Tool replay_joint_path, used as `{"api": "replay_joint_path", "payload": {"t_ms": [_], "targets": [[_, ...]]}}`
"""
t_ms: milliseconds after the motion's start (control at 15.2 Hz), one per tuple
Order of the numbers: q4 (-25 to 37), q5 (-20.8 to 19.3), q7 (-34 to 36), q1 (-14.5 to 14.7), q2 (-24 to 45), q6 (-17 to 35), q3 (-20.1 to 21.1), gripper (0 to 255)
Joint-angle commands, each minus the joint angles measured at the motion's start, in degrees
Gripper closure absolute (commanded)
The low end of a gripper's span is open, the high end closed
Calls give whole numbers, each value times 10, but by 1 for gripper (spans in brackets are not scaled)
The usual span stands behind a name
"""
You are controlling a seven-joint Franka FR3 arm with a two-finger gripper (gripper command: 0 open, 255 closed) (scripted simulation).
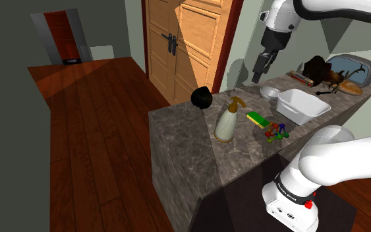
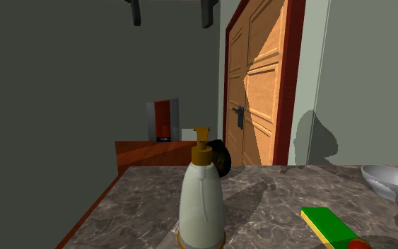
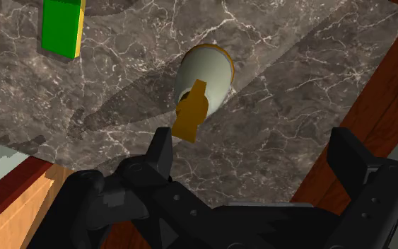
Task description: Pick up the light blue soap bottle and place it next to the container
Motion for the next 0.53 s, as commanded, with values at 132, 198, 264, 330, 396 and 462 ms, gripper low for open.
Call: {"api": "replay_joint_path", "payload": {"t_ms": [132, 198, 264, 330, 396, 462], "targets": [[-31, -8, -13, 0, 7, 44, -10, 0], [-45, -12, -20, -1, 11, 66, -14, 0], [-58, -16, -26, -1, 17, 89, -19, 0], [-71, -20, -32, -2, 24, 112, -24, 0], [-83, -23, -38, -2, 32, 135, -29, 0], [-94, -27, -45, -3, 41, 158, -34, 0]]}}
